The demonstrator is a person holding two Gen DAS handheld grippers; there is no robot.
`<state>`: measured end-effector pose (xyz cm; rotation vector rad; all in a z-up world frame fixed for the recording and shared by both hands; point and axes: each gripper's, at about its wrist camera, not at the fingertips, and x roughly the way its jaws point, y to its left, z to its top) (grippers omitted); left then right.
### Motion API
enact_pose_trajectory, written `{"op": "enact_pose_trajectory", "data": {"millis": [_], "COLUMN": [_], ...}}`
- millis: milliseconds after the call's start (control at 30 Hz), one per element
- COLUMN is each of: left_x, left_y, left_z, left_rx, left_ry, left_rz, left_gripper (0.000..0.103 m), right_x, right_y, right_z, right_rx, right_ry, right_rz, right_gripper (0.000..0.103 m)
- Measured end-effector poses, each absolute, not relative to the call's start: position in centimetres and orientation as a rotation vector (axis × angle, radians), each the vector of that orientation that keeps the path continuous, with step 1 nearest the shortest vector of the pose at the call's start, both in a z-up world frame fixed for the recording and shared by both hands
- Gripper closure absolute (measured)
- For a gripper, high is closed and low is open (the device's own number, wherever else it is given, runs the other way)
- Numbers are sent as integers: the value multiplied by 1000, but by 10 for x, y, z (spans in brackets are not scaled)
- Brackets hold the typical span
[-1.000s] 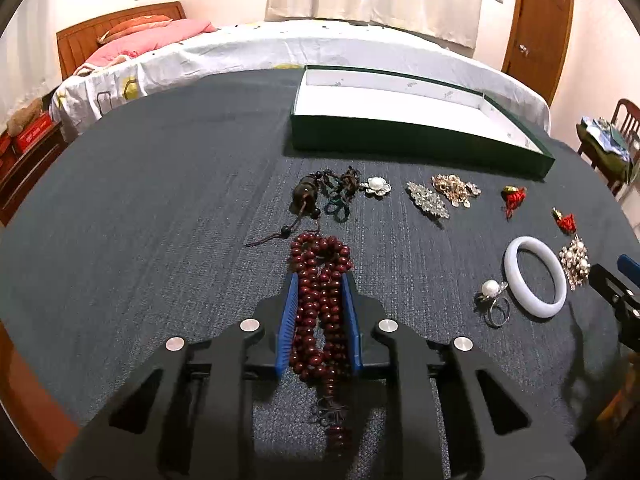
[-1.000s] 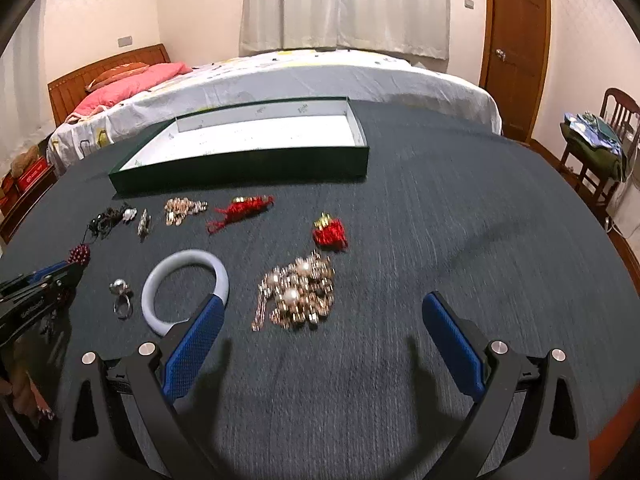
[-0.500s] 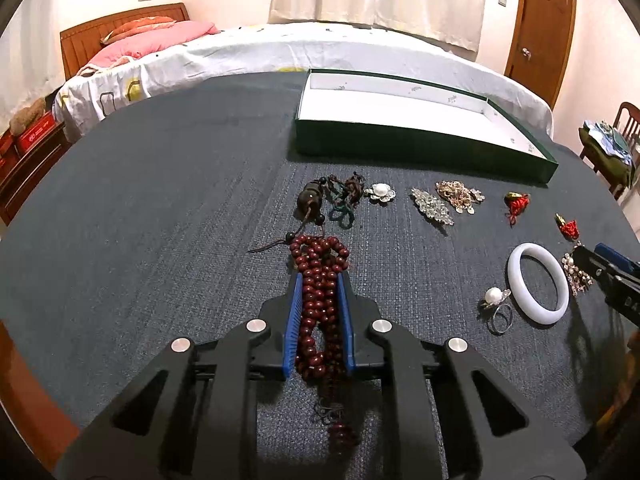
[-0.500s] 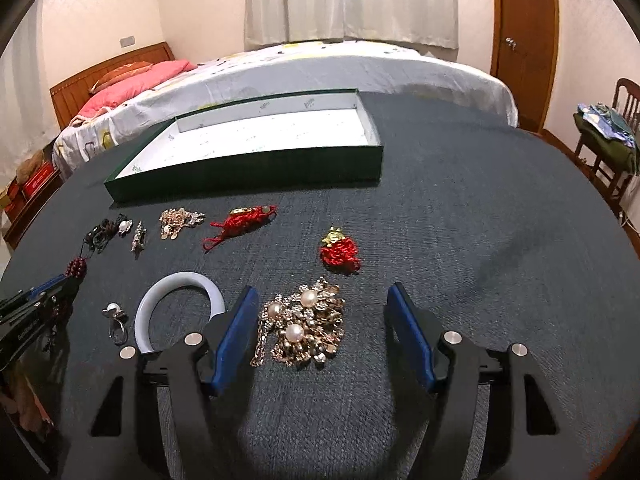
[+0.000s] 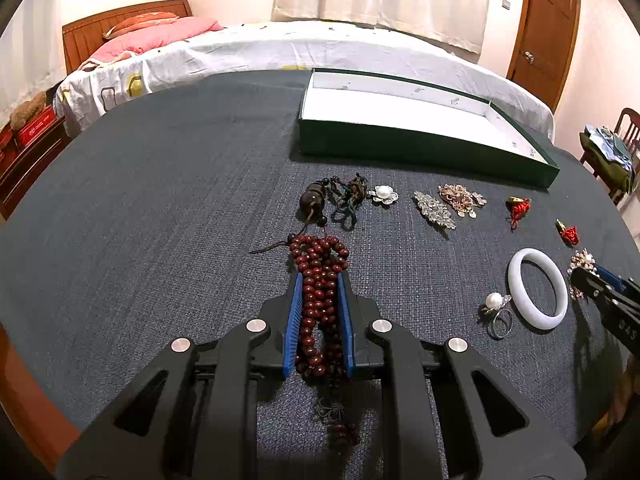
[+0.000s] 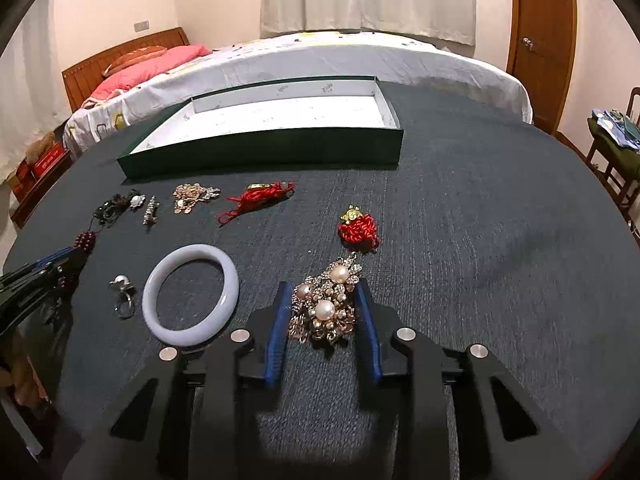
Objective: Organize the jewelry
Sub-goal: 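Grasp the red bead mala with the left tool while the right tool grasps the pearl brooch, then carry the mala and pearl brooch into the box and open both tools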
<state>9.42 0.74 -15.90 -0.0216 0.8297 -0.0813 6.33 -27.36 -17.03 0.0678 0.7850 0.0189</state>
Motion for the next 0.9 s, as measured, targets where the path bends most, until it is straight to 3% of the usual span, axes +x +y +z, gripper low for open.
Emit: {"op": "enact_pose_trajectory", "data": {"millis": [900], "left_x": [85], "left_y": [1], "left_z": [-127], "left_rx": [-16], "left_ry": [760], "left_rz": [-90], "left_gripper": [86], "right_x": [38], "right_y": [-276], "right_z": [-124], "right_rx": [122], "right_ry": [642], "right_rz": [38], "right_gripper": [79]}}
